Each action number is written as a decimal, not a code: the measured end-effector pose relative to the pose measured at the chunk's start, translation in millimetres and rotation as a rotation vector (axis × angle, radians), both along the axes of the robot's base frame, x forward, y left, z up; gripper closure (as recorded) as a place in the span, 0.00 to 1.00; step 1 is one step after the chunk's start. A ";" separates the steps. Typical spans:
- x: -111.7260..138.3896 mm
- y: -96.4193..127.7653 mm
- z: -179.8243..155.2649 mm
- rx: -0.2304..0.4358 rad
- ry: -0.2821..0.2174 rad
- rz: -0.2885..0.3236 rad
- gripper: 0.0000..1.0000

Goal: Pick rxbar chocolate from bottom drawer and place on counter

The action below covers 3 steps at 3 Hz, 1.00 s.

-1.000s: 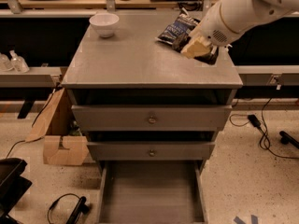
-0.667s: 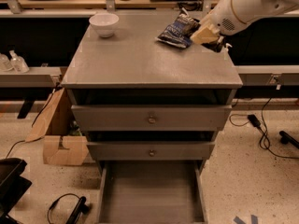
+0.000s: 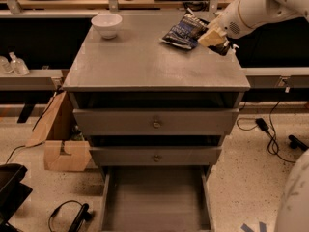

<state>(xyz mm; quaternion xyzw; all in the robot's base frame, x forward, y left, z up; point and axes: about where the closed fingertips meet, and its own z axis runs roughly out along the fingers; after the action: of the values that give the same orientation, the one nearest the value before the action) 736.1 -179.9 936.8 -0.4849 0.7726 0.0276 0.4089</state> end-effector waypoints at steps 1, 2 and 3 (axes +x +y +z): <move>1.0 1.9 -2.0 0.001 0.003 0.003 0.51; 2.0 5.0 -5.3 0.001 0.008 0.007 0.20; 2.5 6.7 -7.3 0.001 0.011 0.010 0.00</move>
Offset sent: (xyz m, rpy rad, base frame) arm 0.0009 0.0018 -0.0018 0.0007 0.0024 0.0025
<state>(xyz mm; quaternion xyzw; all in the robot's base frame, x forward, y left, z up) 738.6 -173.1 929.5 -0.4882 0.7724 0.0328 0.4049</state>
